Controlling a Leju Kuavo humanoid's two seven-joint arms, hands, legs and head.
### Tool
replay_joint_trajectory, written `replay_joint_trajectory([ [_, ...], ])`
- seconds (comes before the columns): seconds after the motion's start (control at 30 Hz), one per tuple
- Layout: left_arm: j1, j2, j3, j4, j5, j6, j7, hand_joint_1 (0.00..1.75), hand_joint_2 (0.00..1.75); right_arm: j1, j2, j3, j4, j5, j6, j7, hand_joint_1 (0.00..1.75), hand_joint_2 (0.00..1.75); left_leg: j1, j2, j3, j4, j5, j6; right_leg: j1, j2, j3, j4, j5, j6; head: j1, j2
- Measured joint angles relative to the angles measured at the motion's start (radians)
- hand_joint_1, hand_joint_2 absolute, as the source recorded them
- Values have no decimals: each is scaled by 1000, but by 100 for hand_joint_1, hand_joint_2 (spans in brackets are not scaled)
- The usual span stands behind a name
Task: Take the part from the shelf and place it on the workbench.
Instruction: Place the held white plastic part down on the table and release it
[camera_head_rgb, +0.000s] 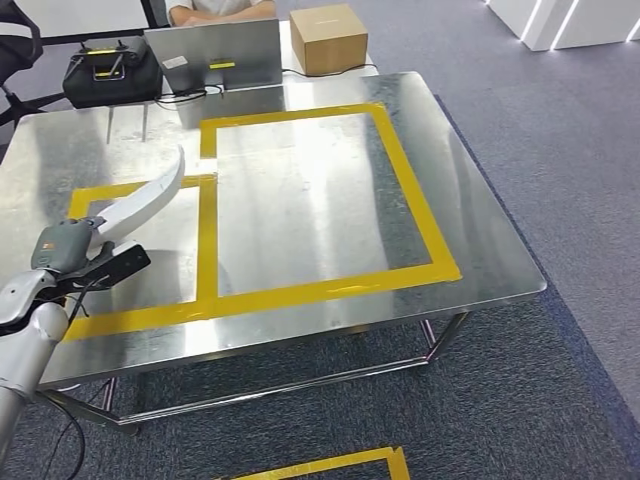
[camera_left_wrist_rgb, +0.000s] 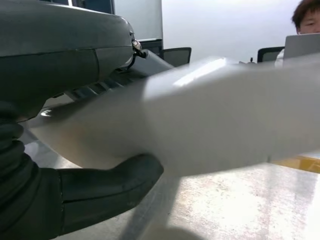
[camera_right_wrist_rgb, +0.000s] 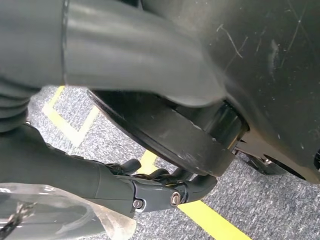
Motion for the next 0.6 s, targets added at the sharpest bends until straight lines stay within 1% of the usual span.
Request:
replay_joint_trajectory([
  [0.07, -1, -3, -2, 7, 6, 7, 5, 0, 175, 0, 0, 0, 0, 1, 0, 1, 0, 0, 0, 0, 0, 0, 0, 0, 0, 0, 0, 0, 0, 0, 0, 0],
  [0.2, -1, -7, -5, 17, 10, 8, 9, 0, 0, 1, 0, 0, 0, 4, 0, 2, 0, 0, 0, 0, 0, 0, 0, 0, 1, 0, 0, 0, 0, 0, 0, 0],
  [0.33, 0, -8, -6, 20, 25, 16, 8, 0, 0, 1, 0, 0, 0, 6, 0, 5, 0, 0, 0, 0, 0, -1, 0, 0, 1, 0, 0, 0, 0, 0, 0, 0],
  [0.43, 7, -11, 0, 18, 70, 32, -13, 0, 0, 1, 0, 0, 0, 6, -1, 5, 0, 0, 0, 0, 0, 0, 0, 0, 1, 0, 0, 0, 0, 0, 0, 0],
  [0.47, 12, -12, 6, 15, 91, 39, -23, 0, 0, 1, 0, 0, 0, 6, -2, 5, 0, 0, -1, 0, 0, 1, -1, 2, 0, 0, 1, -2, 2, 2, 0, 0],
  [0.5, 21, -15, 13, 8, 119, 45, -37, 0, 0, 1, 0, 0, 0, 6, -2, 6, 0, 0, -2, 0, 2, -3, 1, 8, -1, 0, 3, -8, 5, 6, 0, 0],
  [0.53, 34, -21, 24, -8, 155, 50, -55, 0, 0, 1, 0, 0, 0, 6, -3, 7, 0, 0, 0, 2, 8, -15, 7, 13, -2, 0, 3, -13, 5, 10, -1, 0],
  [0.57, 50, -31, 36, -35, 201, 53, -78, 0, 0, 1, 0, 0, -1, 7, -3, 8, 0, 0, 2, 3, 16, -31, 14, 20, -2, -1, 1, -13, 1, 15, 0, 0],
  [0.6, 70, -45, 50, -72, 248, 54, -97, 0, 0, 0, 0, 0, -1, 7, -4, 10, 0, 0, 6, 6, 24, -50, 23, 25, -1, -1, -10, 5, -12, 18, 1, 0],
])
